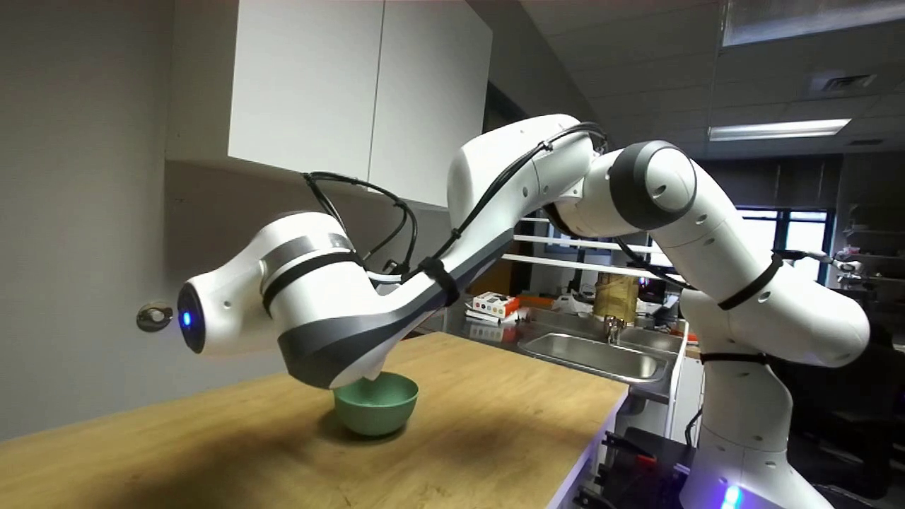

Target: Pour the contents in the orange cup into the green bowl

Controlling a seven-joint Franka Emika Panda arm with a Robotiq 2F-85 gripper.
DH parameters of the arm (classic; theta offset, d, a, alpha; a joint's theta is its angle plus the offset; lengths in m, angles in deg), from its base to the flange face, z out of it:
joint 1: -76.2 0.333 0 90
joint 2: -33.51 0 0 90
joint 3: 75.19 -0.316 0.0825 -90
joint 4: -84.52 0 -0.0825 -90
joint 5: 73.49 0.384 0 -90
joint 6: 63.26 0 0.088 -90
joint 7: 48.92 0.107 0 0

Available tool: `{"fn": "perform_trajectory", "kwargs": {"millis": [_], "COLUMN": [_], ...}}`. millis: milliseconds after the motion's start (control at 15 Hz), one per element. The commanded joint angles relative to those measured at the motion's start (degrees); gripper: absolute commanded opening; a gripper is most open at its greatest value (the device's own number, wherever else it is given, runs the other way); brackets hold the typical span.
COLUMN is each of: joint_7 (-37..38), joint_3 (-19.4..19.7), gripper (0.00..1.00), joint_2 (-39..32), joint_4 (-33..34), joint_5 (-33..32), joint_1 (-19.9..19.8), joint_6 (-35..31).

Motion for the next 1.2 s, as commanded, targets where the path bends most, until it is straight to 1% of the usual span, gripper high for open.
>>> {"fn": "perform_trajectory", "kwargs": {"millis": [0, 200, 467, 867, 1133], "joint_7": [-5.9, -9.3, -12.8, -18.3, -21.1], "joint_3": [2.4, 3.2, 4.0, 5.7, 6.1], "gripper": [0.02, 0.02, 0.02, 0.02, 0.02], "joint_2": [-4.8, -6.8, -9.0, -11.3, -12.6], "joint_4": [7.8, 10.5, 13.2, 15.6, 17.1], "joint_5": [-6.0, -9.9, -13.5, -19.1, -21.6], "joint_1": [1.9, 2.5, 3.2, 4.3, 4.6], "joint_6": [4.1, 5.6, 7.3, 9.7, 11.0]}}
